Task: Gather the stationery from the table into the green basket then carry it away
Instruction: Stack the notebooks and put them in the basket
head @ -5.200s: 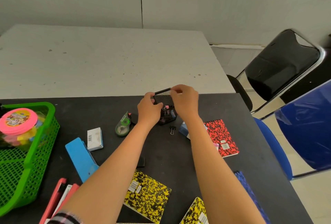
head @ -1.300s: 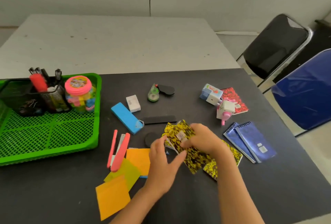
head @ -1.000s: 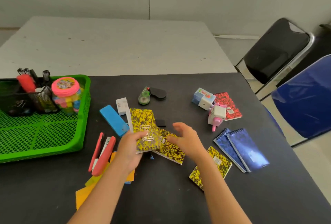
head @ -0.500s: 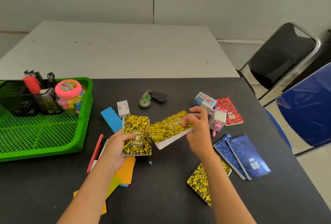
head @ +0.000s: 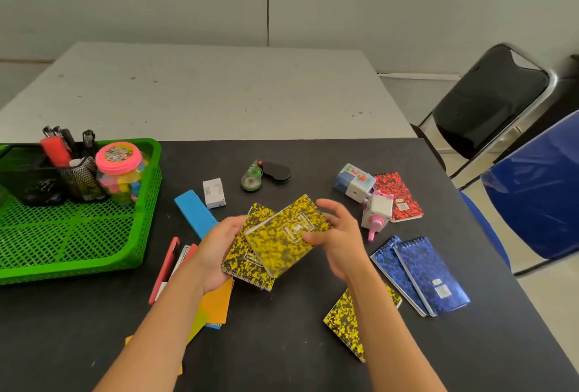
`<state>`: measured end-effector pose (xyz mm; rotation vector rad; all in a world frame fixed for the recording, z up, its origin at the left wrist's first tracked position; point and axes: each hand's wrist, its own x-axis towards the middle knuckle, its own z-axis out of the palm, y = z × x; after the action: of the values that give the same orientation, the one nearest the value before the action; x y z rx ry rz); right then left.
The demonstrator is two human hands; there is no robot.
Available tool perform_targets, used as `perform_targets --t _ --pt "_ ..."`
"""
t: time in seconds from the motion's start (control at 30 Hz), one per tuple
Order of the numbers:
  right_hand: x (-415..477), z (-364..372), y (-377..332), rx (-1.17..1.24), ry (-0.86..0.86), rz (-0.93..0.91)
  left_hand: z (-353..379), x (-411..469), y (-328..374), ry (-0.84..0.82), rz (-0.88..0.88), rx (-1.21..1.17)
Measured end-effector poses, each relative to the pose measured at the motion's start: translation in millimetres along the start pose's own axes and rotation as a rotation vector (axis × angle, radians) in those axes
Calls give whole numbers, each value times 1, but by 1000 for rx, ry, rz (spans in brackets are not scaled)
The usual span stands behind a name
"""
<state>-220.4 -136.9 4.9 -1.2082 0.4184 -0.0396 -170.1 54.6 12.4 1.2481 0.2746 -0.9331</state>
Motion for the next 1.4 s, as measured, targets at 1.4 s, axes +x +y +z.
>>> perform_targets --t 1.4 --pt "-26 -16 -16 -315 574 -351 67 33 -48 354 -77 -110"
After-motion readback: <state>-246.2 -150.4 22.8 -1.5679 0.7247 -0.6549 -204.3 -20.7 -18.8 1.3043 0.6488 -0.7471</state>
